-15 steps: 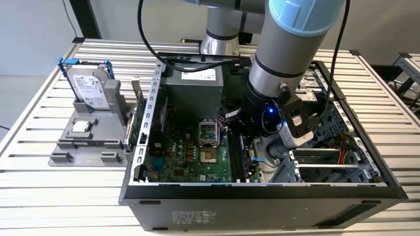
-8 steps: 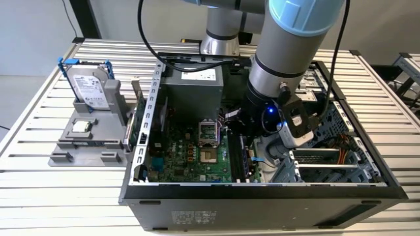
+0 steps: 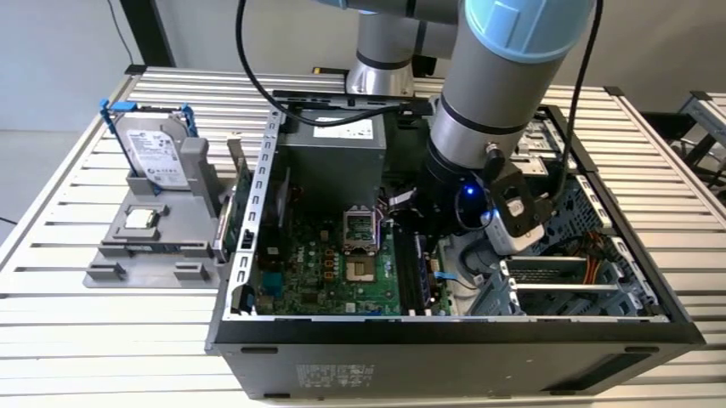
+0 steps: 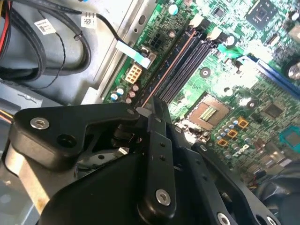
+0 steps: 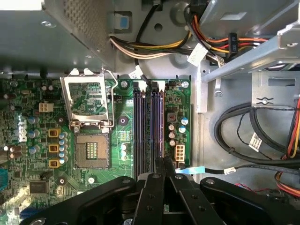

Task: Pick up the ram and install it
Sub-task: 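Press down the ram until it locks into place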

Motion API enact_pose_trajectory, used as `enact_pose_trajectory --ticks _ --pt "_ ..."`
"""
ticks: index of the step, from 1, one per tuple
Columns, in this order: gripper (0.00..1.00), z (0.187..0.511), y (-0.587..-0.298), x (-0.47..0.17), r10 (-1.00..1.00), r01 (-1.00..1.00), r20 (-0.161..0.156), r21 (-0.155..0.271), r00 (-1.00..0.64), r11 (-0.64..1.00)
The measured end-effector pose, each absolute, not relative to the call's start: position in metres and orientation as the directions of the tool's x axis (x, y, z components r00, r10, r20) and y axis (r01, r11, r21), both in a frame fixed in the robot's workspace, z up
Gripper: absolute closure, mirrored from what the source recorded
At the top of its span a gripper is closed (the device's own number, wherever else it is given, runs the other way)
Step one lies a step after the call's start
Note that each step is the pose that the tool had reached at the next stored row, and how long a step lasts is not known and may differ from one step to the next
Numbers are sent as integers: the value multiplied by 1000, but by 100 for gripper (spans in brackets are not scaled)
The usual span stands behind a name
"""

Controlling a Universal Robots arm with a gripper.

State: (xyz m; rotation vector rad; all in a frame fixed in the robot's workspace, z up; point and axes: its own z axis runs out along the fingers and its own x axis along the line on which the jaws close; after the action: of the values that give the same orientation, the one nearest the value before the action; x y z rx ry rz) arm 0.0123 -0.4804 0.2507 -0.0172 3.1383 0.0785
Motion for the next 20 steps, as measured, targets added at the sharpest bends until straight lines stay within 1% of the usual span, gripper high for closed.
enact_pose_trajectory --ticks 12,20 --pt "100 251 -480 12 -202 -202 -8 49 -979 978" --pt "100 251 -480 13 -274 -274 -9 49 -962 960"
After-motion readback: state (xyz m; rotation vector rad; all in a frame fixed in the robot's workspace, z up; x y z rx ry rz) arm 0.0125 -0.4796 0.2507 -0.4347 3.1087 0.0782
